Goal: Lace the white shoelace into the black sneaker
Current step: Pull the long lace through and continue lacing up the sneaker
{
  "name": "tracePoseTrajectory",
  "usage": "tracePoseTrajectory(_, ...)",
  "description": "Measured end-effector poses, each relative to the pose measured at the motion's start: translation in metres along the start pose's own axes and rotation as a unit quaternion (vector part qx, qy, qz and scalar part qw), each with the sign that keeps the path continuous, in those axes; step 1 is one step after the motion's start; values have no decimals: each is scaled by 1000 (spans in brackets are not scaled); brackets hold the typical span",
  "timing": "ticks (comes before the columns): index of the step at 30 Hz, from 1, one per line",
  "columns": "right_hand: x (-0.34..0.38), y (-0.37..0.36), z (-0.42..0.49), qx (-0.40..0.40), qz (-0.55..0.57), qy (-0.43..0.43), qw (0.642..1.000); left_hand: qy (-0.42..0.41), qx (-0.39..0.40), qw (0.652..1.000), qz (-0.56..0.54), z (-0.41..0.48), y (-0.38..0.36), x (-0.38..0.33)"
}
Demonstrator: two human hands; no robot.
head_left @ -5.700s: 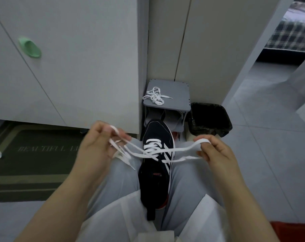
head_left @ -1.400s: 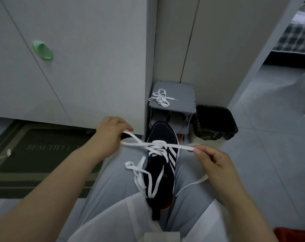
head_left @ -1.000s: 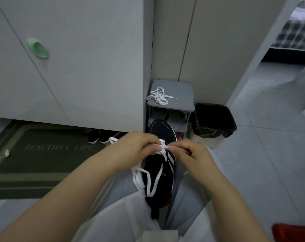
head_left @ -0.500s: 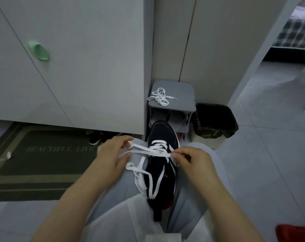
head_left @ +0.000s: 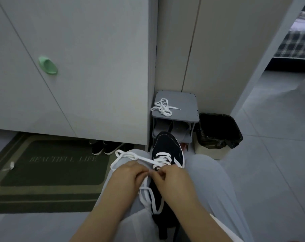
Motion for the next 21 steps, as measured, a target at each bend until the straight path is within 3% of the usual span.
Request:
tracePoseTrajectory(13,-29,-8,7,54,236,-43,969,-28,-1,999,-36,-8,-17,-1)
tracePoseTrajectory(21,-31,-10,3,32,241,-48,969,-26,10,999,-32,-12,-22,-2)
Point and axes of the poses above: each hand's wrist, its own z-axis towards the middle knuckle, its own y-axis out of the back of the hand, x = y × z, the point moved 5 cm from there along z, towards the middle knuckle, and after that the axes turned 11 degrees about z, right-handed, at the moved point
